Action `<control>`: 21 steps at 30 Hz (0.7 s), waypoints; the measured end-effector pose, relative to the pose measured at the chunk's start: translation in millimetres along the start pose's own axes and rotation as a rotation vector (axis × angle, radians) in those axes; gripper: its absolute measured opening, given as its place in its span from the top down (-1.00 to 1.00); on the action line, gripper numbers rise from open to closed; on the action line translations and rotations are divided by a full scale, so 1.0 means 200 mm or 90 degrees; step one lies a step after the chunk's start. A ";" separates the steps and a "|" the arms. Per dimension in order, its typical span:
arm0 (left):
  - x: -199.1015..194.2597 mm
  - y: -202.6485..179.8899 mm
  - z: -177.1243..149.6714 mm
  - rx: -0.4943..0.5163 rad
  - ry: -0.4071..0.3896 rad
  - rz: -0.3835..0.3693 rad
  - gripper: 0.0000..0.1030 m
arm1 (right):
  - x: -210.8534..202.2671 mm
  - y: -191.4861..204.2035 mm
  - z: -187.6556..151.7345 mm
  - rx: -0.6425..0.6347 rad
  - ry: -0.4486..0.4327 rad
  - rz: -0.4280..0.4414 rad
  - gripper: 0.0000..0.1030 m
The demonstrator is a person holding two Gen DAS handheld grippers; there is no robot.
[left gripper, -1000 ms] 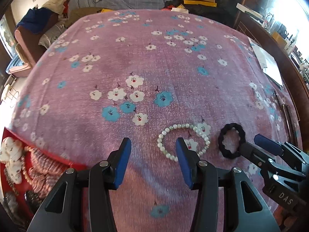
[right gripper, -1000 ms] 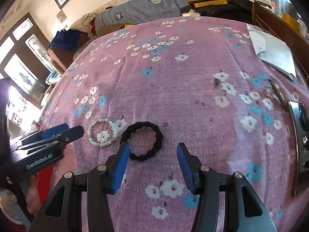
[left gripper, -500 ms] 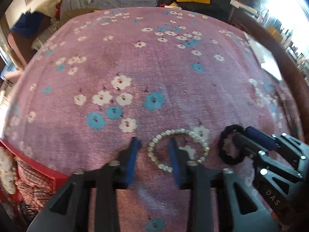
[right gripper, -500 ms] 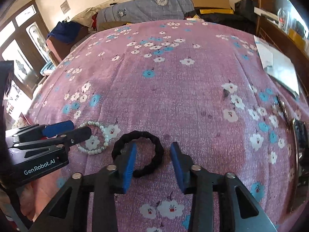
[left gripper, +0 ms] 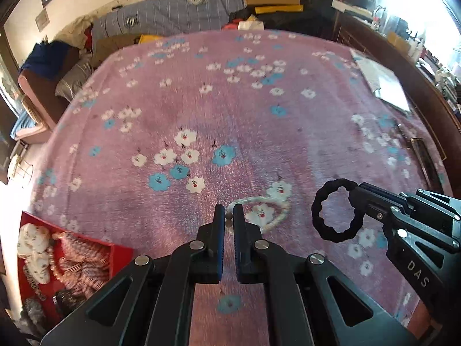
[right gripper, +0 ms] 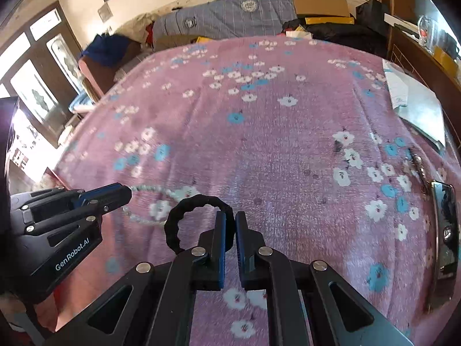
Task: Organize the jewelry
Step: 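Grasp the white bead bracelet with left tool while right tool grasps the black hair tie, then carry the bead bracelet into the red tray with left tool while right tool drops the hair tie there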
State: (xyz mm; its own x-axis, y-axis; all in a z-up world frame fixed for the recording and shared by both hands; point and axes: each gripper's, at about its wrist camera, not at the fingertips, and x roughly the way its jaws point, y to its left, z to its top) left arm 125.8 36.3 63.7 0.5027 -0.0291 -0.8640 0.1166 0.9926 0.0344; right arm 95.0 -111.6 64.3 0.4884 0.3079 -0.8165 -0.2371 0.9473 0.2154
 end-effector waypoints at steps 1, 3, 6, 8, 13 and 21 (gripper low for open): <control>-0.05 -0.01 -0.01 0.002 -0.011 -0.001 0.90 | -0.03 0.00 -0.01 0.005 -0.005 0.004 0.86; -0.12 -0.01 -0.02 0.000 -0.022 -0.004 0.90 | -0.08 0.00 -0.02 0.017 -0.012 0.013 0.86; -0.24 0.01 -0.04 -0.015 -0.040 -0.018 0.90 | -0.16 0.00 -0.04 0.030 -0.019 0.019 0.86; -0.33 0.04 -0.06 -0.030 -0.052 -0.027 0.90 | -0.20 0.00 -0.07 0.039 -0.023 0.023 0.86; -0.53 0.09 -0.13 -0.053 -0.072 -0.038 0.90 | -0.30 0.01 -0.13 0.060 -0.029 0.039 0.86; -0.76 0.22 -0.28 -0.058 -0.087 0.014 0.90 | -0.43 0.12 -0.23 0.082 -0.043 0.084 0.85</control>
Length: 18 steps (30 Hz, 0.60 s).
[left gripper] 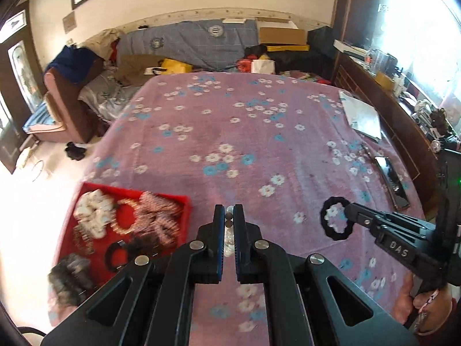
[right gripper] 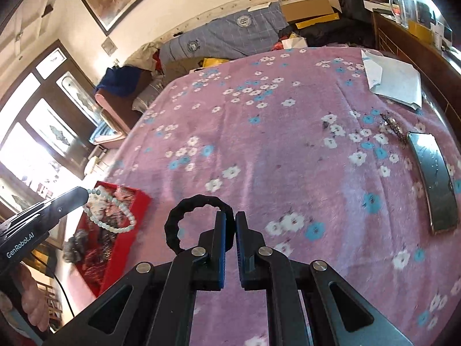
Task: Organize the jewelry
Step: 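Carry the bead bracelet into the red tray with left tool while right tool drops the hair tie there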
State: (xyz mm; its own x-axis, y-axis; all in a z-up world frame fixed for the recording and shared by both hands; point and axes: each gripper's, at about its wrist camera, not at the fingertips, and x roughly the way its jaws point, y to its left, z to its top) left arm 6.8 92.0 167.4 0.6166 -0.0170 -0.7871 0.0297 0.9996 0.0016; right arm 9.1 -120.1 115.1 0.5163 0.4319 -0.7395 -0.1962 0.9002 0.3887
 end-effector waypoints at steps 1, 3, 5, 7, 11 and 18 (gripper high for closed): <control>-0.02 0.02 -0.01 -0.003 0.001 0.003 0.90 | -0.01 0.03 -0.01 -0.003 -0.001 0.002 0.85; -0.05 0.08 -0.03 -0.015 0.004 0.014 0.90 | -0.02 0.07 -0.04 -0.010 0.000 0.006 0.85; -0.08 0.14 -0.05 -0.025 0.004 0.027 0.90 | -0.02 0.12 -0.05 -0.014 0.002 0.014 0.85; -0.11 0.20 -0.08 -0.034 0.007 0.045 0.90 | -0.03 0.17 -0.06 -0.020 0.003 0.020 0.85; -0.14 0.30 -0.12 -0.053 0.017 0.073 0.90 | -0.05 0.27 -0.07 -0.035 0.002 0.033 0.85; -0.17 0.43 -0.16 -0.076 0.032 0.110 0.90 | -0.09 0.44 -0.09 -0.061 0.001 0.047 0.85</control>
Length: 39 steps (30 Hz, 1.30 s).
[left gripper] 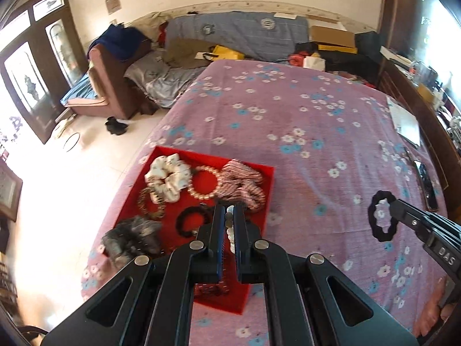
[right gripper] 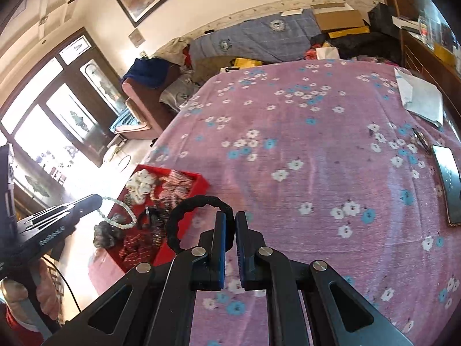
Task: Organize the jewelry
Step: 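Carry the bead bracelet into the red tray with left tool while right tool drops the hair tie there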
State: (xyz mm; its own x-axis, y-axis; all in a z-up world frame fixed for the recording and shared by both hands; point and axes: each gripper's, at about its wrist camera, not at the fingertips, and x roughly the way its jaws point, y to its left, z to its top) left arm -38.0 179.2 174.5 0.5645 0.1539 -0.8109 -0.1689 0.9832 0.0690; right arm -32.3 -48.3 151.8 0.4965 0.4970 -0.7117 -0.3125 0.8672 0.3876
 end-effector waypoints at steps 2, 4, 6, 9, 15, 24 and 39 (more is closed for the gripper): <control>0.00 0.05 0.00 -0.005 0.002 0.009 0.90 | 0.00 0.05 0.00 -0.007 0.000 0.001 0.85; 0.00 0.08 0.00 -0.007 0.002 0.011 0.90 | 0.00 0.09 0.00 -0.013 0.000 0.002 0.85; 0.00 0.10 0.00 -0.004 0.000 0.019 0.90 | 0.00 0.13 0.01 -0.019 -0.002 0.003 0.85; -0.02 0.14 0.01 0.004 -0.008 0.030 0.90 | -0.01 0.19 0.01 -0.025 -0.006 0.003 0.85; -0.01 0.21 0.03 0.007 -0.012 0.020 0.90 | -0.01 0.29 0.04 -0.039 -0.016 0.000 0.85; 0.02 0.29 0.02 0.014 -0.006 0.005 0.90 | 0.04 0.41 0.03 -0.047 -0.010 -0.005 0.84; 0.13 0.45 0.00 0.008 0.018 -0.007 0.90 | 0.18 0.56 0.01 -0.061 0.013 -0.008 0.84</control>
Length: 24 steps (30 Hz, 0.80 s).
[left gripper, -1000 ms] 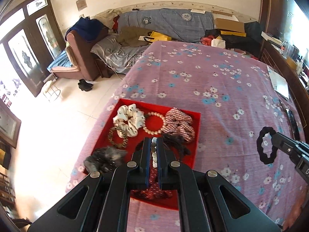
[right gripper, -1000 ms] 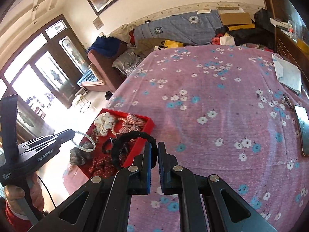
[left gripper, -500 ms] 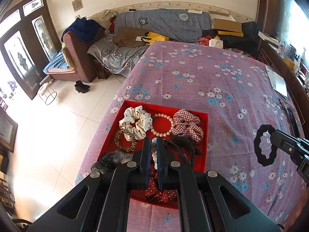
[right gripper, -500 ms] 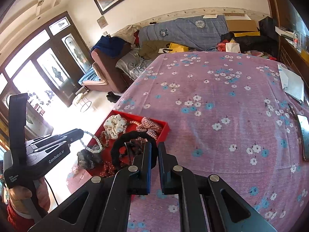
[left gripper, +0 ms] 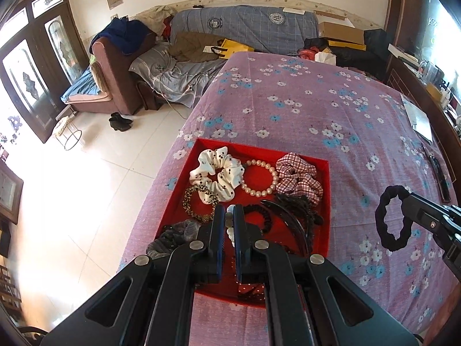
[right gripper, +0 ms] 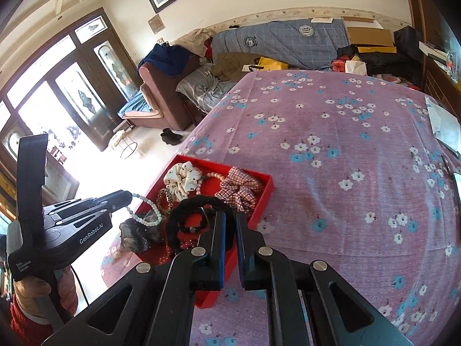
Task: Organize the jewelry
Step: 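Carry the bead bracelet into the red tray with left tool while right tool drops the hair tie there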
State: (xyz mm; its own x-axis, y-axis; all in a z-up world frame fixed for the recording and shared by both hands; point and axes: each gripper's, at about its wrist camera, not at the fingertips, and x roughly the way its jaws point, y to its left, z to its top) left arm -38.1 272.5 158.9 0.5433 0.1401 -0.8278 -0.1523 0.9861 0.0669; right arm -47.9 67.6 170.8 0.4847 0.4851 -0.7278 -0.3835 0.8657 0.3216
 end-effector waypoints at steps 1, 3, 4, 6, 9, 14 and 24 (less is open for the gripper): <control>0.01 0.01 0.00 -0.001 0.002 -0.001 0.90 | 0.01 0.01 0.00 0.000 0.002 0.000 0.84; 0.02 0.03 0.00 -0.003 0.006 -0.005 0.90 | 0.02 0.02 0.00 0.000 0.004 -0.001 0.84; 0.03 0.04 0.00 -0.004 0.008 -0.007 0.90 | 0.03 0.02 0.00 0.000 0.006 -0.001 0.84; 0.05 0.06 0.00 -0.007 0.011 -0.011 0.90 | 0.05 0.03 0.00 0.001 0.008 -0.001 0.84; 0.07 0.11 0.01 -0.018 0.017 -0.021 0.90 | 0.07 0.04 -0.01 0.003 0.011 -0.002 0.84; 0.08 0.21 0.02 -0.043 0.017 -0.041 0.90 | 0.11 0.05 0.00 0.008 0.017 0.001 0.84; 0.06 0.39 0.06 -0.118 0.010 -0.127 0.90 | 0.20 0.08 -0.01 0.013 0.034 0.016 0.84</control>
State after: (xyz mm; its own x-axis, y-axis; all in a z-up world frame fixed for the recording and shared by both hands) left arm -33.4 351.7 162.0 0.5654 -0.0576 -0.8228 -0.1933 0.9605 -0.2000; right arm -36.8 100.2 145.4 0.4325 0.5002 -0.7502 -0.3784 0.8559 0.3526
